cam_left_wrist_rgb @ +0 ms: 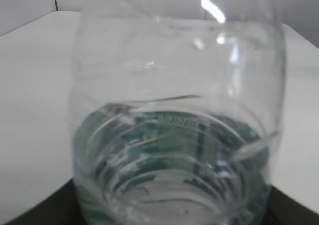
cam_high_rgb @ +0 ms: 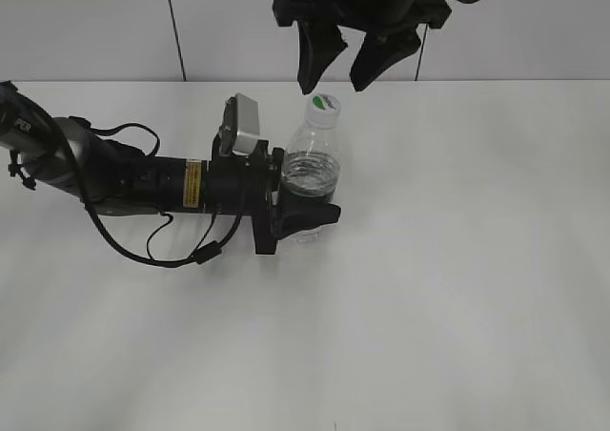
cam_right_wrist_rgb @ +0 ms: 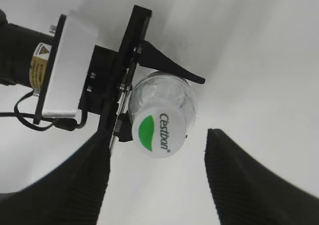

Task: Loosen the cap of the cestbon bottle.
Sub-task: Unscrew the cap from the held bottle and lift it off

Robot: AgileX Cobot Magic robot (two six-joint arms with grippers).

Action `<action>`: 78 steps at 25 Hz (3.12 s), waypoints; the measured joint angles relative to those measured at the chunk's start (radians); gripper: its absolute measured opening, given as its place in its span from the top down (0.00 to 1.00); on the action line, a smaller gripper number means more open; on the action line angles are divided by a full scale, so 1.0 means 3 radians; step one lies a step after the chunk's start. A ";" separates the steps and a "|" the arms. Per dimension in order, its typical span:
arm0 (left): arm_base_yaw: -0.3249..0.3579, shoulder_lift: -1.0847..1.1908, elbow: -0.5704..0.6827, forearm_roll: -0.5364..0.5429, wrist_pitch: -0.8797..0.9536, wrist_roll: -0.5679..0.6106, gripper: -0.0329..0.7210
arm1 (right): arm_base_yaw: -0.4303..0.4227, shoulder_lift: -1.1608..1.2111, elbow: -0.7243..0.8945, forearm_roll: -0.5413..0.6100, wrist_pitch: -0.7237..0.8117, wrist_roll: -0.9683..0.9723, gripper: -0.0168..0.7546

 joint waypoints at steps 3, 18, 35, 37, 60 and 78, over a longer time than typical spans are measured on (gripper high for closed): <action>0.0000 0.0000 0.0000 -0.0037 0.0000 0.0000 0.41 | 0.0000 0.0000 0.0000 -0.0001 0.0000 0.0350 0.38; 0.0000 0.0000 0.0000 -0.0111 0.0000 0.0000 0.41 | 0.0000 0.0165 0.0000 0.0117 0.0000 0.1003 0.38; 0.0000 0.0000 0.0000 -0.0115 0.0000 0.0000 0.41 | 0.0000 0.0194 0.0000 0.0079 0.0000 0.1013 0.38; 0.0000 0.0000 0.0000 -0.0116 0.0000 0.0000 0.41 | 0.0000 0.0194 0.0000 0.0079 0.0000 0.1013 0.38; 0.0000 0.0000 0.0000 -0.0113 0.0003 0.0000 0.41 | 0.0000 0.0197 0.0000 0.0065 -0.0003 0.0941 0.58; 0.0000 0.0000 0.0000 -0.0046 0.0034 0.0000 0.41 | 0.0000 0.0217 0.0000 0.0075 0.0000 -0.0834 0.59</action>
